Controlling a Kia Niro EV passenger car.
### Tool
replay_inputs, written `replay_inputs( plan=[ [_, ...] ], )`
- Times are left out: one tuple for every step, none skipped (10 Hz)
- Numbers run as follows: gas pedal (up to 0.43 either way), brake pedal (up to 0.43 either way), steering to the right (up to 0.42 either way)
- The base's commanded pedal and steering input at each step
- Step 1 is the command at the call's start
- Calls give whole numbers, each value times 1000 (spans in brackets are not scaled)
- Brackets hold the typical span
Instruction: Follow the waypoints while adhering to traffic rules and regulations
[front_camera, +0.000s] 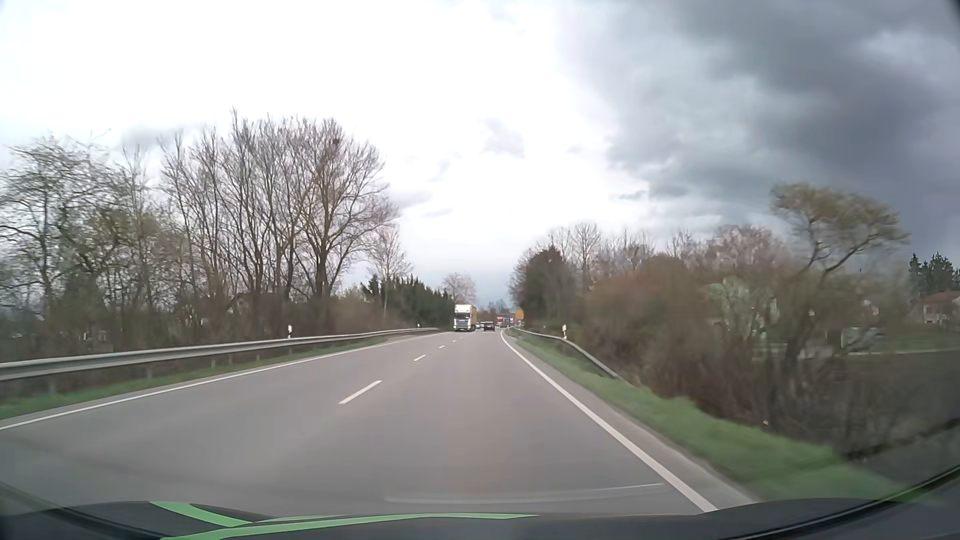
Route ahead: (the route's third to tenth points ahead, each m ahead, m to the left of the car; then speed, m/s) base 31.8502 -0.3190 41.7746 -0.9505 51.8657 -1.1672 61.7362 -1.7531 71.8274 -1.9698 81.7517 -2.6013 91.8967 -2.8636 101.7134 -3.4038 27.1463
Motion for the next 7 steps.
replay_inputs(
  plan=[
    [197,0,3],
    [197,0,3],
    [197,0,3],
    [197,0,3],
    [189,0,3],
    [189,0,3],
    [189,0,3]
  ],
)
